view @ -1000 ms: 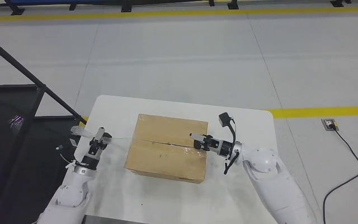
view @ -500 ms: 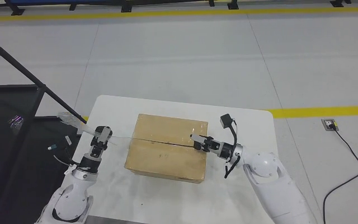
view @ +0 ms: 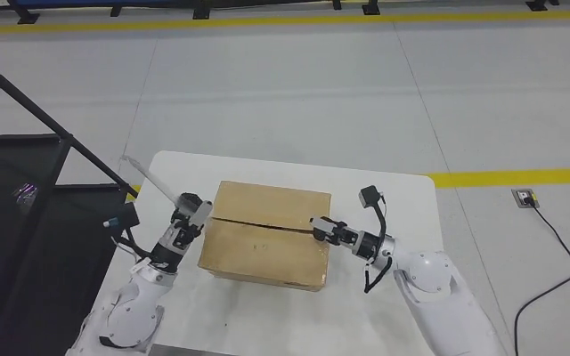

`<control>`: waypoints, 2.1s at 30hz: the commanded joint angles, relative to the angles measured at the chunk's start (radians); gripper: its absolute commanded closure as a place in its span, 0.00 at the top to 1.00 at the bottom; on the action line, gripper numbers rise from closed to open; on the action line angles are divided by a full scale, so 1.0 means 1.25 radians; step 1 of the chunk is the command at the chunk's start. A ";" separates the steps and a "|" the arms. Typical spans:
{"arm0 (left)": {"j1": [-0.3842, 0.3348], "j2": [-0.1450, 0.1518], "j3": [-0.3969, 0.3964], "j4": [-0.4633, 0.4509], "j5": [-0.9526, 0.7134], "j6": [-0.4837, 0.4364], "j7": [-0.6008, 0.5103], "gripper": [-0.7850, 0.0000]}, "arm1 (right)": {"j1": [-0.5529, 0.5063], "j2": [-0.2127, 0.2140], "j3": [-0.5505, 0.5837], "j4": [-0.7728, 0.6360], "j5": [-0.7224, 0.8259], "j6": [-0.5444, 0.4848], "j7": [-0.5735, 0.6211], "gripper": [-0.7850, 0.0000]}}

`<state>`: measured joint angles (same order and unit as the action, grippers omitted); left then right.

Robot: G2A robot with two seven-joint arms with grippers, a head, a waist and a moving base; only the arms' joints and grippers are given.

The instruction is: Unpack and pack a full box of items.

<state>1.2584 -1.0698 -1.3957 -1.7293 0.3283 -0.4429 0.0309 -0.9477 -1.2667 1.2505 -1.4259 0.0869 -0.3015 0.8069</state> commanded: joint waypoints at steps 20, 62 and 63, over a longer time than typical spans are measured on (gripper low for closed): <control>-0.067 -0.036 0.148 0.011 0.306 0.173 0.044 1.00 | -0.054 0.018 0.037 -0.013 0.022 -0.031 0.002 1.00; -0.162 -0.092 0.272 0.135 0.478 0.169 0.001 1.00 | -0.091 0.040 0.053 -0.018 0.050 -0.052 -0.018 1.00; -0.162 -0.093 0.272 0.135 0.479 0.169 0.002 1.00 | -0.090 0.040 0.052 -0.016 0.051 -0.053 -0.017 1.00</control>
<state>1.0565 -1.1846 -1.0560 -1.5600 0.9269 -0.2310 0.0324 -1.0608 -1.2166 1.3162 -1.4478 0.1494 -0.3667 0.7844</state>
